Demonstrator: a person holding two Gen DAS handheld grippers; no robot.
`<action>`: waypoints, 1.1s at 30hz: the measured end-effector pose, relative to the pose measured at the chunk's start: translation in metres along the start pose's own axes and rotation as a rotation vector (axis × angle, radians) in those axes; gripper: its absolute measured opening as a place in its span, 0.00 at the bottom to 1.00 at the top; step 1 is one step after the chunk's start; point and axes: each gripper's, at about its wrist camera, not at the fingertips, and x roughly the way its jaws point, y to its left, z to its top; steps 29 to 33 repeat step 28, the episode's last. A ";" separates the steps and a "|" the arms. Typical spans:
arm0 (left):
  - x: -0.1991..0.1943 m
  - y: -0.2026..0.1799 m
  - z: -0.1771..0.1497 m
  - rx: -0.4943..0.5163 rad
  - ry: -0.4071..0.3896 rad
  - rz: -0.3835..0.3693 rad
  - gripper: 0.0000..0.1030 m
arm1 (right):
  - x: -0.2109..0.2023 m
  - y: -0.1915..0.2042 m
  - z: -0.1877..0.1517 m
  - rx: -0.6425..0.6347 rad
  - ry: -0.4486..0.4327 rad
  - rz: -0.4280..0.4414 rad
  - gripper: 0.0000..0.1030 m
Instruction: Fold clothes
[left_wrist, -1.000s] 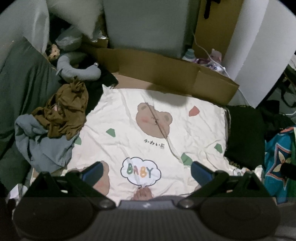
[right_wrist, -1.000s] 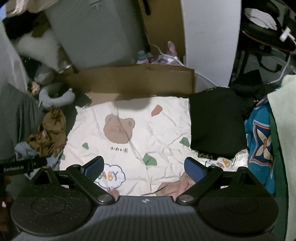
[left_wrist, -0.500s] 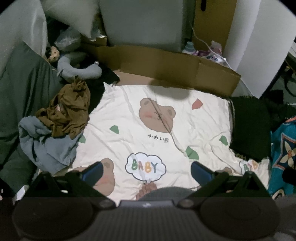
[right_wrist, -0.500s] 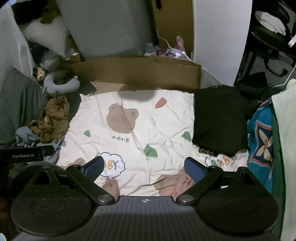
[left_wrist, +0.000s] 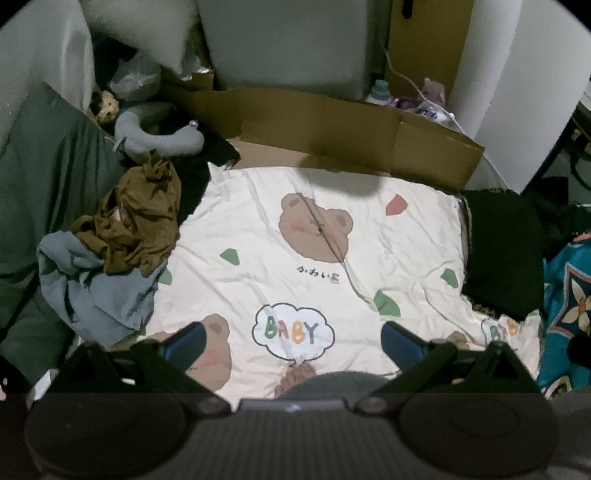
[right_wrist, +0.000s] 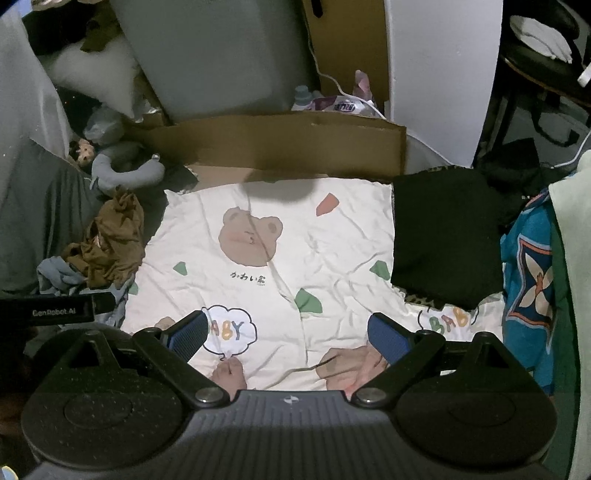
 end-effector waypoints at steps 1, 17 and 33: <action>0.000 0.000 0.000 0.002 -0.004 0.006 0.99 | 0.000 0.000 0.000 0.001 0.001 0.002 0.94; -0.001 0.002 -0.002 0.001 -0.007 0.003 0.97 | 0.000 -0.004 0.001 0.016 -0.005 0.006 0.94; -0.003 0.000 -0.002 -0.008 -0.013 0.009 0.97 | 0.000 -0.007 0.001 0.020 -0.006 0.002 0.94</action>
